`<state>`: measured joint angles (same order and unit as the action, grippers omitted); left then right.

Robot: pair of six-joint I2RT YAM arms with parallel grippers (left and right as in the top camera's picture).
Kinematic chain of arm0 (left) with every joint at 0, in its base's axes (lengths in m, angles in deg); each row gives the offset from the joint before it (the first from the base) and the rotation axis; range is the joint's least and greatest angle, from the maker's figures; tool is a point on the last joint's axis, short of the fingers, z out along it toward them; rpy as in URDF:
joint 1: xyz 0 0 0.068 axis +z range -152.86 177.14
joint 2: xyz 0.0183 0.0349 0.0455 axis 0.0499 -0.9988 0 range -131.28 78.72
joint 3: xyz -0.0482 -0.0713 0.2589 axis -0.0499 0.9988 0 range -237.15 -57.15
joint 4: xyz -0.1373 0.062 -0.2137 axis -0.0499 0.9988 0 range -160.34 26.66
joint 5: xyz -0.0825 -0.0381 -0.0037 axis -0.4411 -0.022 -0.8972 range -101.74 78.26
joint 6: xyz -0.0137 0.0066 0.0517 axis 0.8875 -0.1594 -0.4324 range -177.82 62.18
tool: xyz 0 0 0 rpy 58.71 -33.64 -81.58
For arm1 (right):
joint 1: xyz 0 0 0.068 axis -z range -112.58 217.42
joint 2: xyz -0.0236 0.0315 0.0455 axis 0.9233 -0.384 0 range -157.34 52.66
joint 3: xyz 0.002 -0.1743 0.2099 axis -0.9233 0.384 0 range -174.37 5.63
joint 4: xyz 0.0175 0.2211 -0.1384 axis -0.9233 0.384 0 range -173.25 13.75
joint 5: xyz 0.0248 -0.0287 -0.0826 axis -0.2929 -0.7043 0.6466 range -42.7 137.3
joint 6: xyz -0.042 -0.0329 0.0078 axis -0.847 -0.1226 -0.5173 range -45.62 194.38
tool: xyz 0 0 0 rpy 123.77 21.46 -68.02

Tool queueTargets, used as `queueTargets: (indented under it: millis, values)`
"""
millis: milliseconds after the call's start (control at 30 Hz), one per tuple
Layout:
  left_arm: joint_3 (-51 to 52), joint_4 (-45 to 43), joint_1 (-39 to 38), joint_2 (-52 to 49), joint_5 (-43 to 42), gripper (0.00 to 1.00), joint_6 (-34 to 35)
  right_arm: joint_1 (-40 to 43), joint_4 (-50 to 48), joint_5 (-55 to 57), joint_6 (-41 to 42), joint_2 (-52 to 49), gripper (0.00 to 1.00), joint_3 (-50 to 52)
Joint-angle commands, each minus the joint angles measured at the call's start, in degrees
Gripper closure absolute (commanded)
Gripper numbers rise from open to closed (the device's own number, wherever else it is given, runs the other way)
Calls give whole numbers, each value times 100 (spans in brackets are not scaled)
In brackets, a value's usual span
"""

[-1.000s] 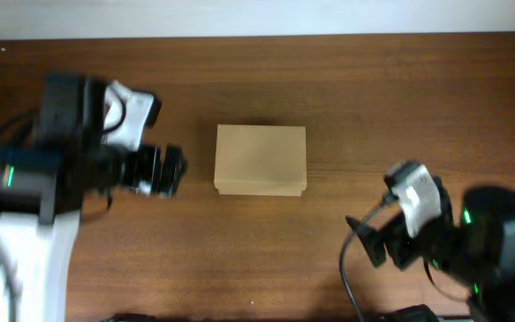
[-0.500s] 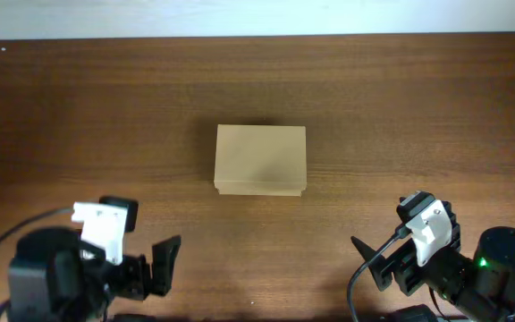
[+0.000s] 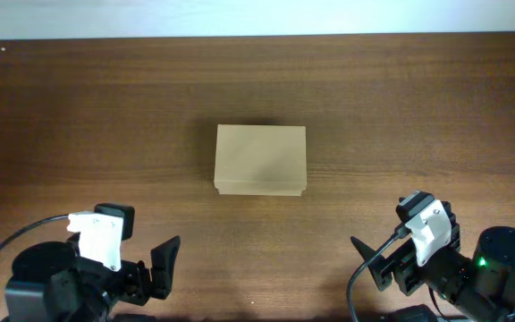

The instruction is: Pack container

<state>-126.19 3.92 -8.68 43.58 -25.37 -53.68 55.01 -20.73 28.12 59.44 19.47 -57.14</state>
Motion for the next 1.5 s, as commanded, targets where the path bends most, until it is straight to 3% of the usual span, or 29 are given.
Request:
queueTargets:
  millis: [0,233,600,1067,1467]
  values:
    - [68,-52,24,28,118,0,15,44,-17,-76,61,0,1,42]
    - [376,-1211,24,42,511,0,-396,44,-17,-76,61,0,1,42]
    - [2636,-3370,39,1012,400,0,-835,44,-17,-76,61,0,1,42]
    - [4465,-3486,420,2935,748,0,-1351,44,-17,-76,61,0,1,42]
    - [5418,-3506,420,3486,960,1,-1058,44,-17,-76,61,0,1,42]
